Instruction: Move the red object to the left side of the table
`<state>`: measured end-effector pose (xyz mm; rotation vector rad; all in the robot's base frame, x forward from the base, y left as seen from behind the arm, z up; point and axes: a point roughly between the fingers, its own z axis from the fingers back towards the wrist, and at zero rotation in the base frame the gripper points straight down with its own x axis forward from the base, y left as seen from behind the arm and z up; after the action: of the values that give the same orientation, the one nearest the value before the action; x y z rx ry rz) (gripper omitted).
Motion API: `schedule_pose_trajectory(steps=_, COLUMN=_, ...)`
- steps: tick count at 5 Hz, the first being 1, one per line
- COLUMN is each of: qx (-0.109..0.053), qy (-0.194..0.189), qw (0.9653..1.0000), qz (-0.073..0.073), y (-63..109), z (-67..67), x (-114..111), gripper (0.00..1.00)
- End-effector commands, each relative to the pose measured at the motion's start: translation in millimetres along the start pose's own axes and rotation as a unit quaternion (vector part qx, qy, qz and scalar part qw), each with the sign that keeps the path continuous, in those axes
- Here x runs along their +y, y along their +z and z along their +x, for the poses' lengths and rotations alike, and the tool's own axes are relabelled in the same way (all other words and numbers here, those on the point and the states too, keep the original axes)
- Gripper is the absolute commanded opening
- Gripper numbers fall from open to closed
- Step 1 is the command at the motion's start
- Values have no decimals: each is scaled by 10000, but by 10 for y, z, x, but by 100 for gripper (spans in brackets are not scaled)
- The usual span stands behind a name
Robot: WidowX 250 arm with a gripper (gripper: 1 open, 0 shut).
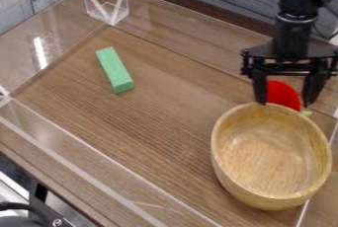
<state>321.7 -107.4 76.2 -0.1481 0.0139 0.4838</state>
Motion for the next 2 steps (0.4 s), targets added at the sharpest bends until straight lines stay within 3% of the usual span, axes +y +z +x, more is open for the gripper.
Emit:
schedule_pose_trajectory(steps=1, qx=-364, qy=234, qw=9983, qz=-378, y=158, z=138, x=-93, gripper=100)
schedule_pose_trajectory(steps=2, qx=-408, qy=127, qw=9980, qz=-476, y=159, z=225, x=-26, gripper=100)
